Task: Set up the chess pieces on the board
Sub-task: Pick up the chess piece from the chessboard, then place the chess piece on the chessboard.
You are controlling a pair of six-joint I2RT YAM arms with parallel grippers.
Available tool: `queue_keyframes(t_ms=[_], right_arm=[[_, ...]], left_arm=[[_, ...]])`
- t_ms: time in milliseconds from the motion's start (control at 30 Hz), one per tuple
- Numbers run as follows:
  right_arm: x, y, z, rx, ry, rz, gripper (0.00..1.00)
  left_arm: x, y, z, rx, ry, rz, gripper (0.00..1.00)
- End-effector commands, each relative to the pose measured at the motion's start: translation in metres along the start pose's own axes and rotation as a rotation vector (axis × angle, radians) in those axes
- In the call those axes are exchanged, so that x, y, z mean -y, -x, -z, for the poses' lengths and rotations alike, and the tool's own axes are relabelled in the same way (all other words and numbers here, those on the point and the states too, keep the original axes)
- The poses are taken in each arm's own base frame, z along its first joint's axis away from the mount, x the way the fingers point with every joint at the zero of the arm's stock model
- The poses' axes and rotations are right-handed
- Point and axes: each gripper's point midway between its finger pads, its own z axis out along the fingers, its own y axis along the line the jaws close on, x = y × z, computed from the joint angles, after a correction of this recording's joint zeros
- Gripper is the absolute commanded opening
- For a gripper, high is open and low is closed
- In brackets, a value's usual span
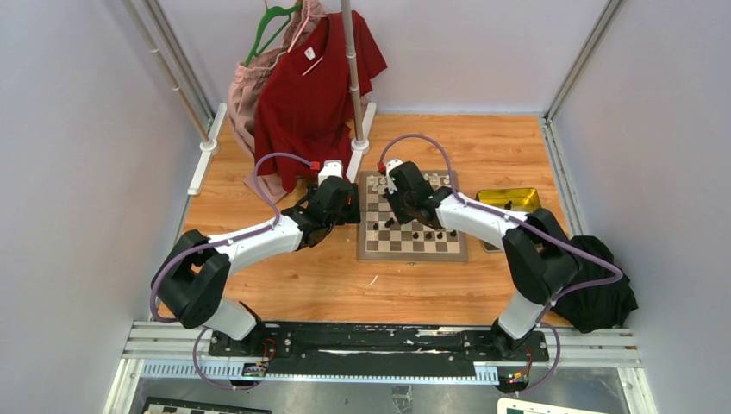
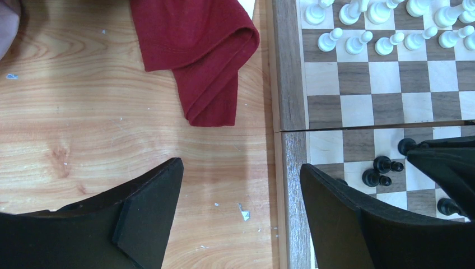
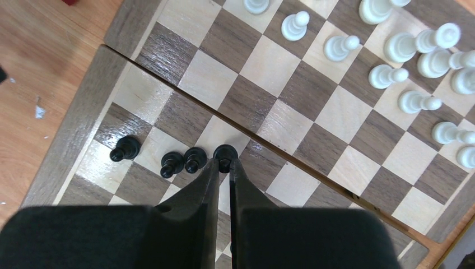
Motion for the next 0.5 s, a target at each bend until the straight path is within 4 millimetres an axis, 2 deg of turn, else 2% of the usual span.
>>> queue_keyframes(t_ms=[0, 467], right_arm=[[0.005, 0.011, 0.018, 0.055, -0.009, 0.002, 0.02], [0.004, -0.023, 0.045, 0.03, 0.004, -0.018, 0.03]], left_arm=[[-0.001, 0.004, 0.0, 0.024, 0.016, 0.008, 0.82], [0.001, 0.002, -0.003, 0.016, 0.01, 0.013, 0.82]])
